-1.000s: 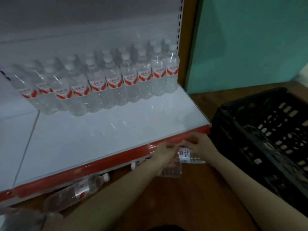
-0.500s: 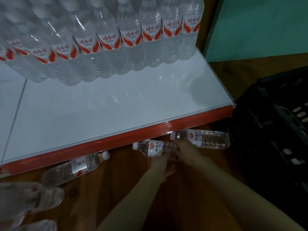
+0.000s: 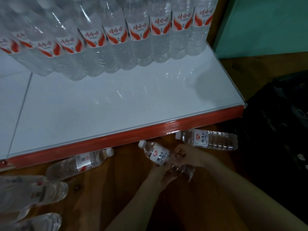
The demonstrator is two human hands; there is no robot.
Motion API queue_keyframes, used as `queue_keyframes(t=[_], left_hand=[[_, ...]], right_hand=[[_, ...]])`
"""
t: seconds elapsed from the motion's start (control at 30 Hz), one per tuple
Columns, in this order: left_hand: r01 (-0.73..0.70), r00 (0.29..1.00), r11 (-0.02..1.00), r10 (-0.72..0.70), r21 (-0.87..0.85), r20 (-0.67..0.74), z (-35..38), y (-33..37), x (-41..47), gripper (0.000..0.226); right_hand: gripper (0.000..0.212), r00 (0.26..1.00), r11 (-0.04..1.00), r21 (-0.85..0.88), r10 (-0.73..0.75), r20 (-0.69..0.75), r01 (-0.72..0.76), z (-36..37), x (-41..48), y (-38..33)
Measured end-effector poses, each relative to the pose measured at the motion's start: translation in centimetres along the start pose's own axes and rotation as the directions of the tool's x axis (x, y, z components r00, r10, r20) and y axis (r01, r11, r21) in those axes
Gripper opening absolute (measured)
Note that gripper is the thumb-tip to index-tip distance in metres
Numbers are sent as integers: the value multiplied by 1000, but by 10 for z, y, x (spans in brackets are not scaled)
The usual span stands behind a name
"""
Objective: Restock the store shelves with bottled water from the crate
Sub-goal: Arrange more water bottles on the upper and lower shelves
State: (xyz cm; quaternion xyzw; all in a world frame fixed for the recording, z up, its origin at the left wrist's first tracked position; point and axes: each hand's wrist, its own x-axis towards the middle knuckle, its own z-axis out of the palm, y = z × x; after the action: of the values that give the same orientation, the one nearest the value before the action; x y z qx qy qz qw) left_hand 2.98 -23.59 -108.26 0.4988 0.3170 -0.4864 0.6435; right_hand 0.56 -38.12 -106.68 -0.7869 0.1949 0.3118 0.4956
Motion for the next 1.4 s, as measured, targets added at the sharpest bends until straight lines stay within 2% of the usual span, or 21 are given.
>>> queue_keyframes(t=[0.13, 0.23, 0.33, 0.43, 0.53, 0.6, 0.67, 0.73, 0.87, 1.0, 1.2, 1.4], left_hand=[[62, 994, 998, -59, -30, 90, -8, -13, -11, 42], [73, 991, 997, -75, 16, 114, -3, -25, -25, 33], [26, 985, 981, -58, 192, 164, -2, -32, -35, 23], [-64, 974, 937, -16, 344, 225, -1, -31, -42, 42], [-169, 959, 884, 46, 435, 279, 4, -19, -54, 56], [-259, 939, 816, 88, 517, 331, 8, -3, -67, 63], [-362, 914, 700, 136, 615, 382, 16, 19, -90, 69], [-458, 874, 606, 176, 650, 452, 24, 43, -116, 82], [-616, 788, 392, 305, 683, 535, 34, 92, -174, 64], [-725, 685, 270, 381, 634, 621, 29, 132, -234, 63], [-834, 544, 262, 539, 486, 643, -4, 169, -307, 69], [-925, 357, 174, 703, 338, 615, -38, 199, -360, 68]], right_hand=[[62, 996, 997, -51, 62, 58, -59, 3, -10, 12], [74, 988, 990, -32, 136, 67, -134, 9, -26, 25], [64, 986, 985, 89, 137, 90, -145, 16, -47, 34], [52, 997, 968, 238, 68, 42, -76, 20, -75, 31], [50, 994, 934, 353, -10, -105, 46, 21, -100, 23], [54, 979, 922, 366, -59, -193, 128, 18, -114, 14], [49, 961, 906, 373, -109, -253, 201, 11, -128, -2], [42, 942, 891, 367, -163, -293, 268, 2, -141, -25], [41, 881, 876, 281, -270, -388, 392, -15, -163, -79], [40, 817, 853, 174, -384, -431, 492, -26, -181, -136], [41, 691, 722, 140, -561, -456, 678, -22, -203, -222], [44, 585, 619, 77, -684, -437, 781, -11, -226, -301]])
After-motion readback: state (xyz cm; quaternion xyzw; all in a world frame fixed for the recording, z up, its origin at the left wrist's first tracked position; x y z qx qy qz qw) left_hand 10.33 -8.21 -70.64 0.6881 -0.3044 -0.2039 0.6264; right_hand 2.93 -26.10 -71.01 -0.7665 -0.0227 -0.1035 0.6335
